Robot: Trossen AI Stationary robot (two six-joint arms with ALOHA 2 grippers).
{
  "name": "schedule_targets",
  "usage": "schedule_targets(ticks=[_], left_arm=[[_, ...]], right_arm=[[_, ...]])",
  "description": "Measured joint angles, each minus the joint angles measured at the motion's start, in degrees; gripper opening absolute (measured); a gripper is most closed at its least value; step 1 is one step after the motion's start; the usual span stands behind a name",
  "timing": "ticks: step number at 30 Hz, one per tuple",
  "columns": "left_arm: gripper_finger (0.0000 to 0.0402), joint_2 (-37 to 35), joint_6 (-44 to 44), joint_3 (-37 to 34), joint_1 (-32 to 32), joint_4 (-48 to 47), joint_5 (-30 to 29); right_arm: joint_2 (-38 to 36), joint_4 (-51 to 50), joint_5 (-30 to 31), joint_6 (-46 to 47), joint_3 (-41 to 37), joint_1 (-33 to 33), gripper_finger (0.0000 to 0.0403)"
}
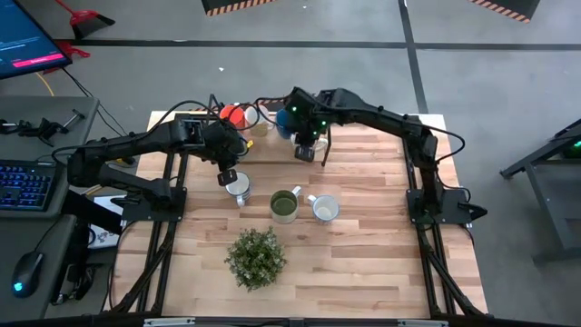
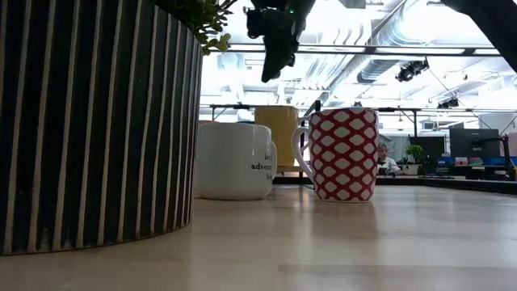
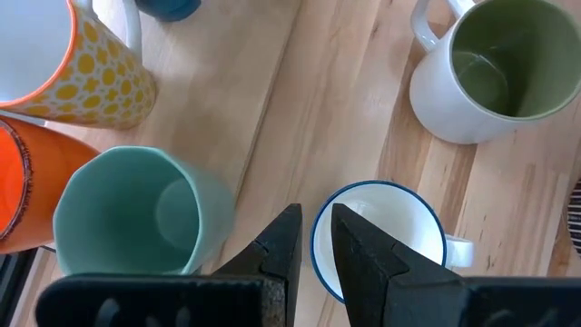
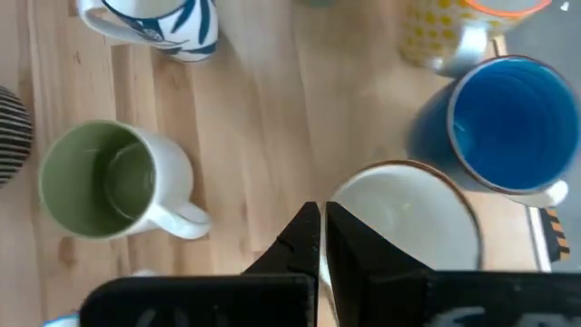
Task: Place coffee mugs
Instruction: Adjust the colored mugs on the shelf
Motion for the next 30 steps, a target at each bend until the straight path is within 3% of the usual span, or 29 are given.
schedule_targets(ticks=[16, 21, 24, 30], left_arm=[[0.0053, 0.0, -0.4, 0.0, 0.0, -0.5, 0.3], [0.0053, -0.1, -1.2, 0.0, -2.3, -15.1, 3.1], [0.0053, -2.2, -2.7, 0.0, -4.6, -19.7, 3.1], [0.0053, -10.3, -8.5, 0.0, -10.1, -17.4, 3.1]], right_arm=[[2.6, -0.6, 0.3, 7.6, 0.0, 3.9, 0.0000], [2.6, -0.6, 1.0, 9.5, -0.1, 3.6, 0.0000], [2.7, -0.6, 1.1, 9.6, -0.1, 4.1, 0.0000], [3.6, 1.5, 1.3, 9.4, -0.1, 4.9, 0.0000]])
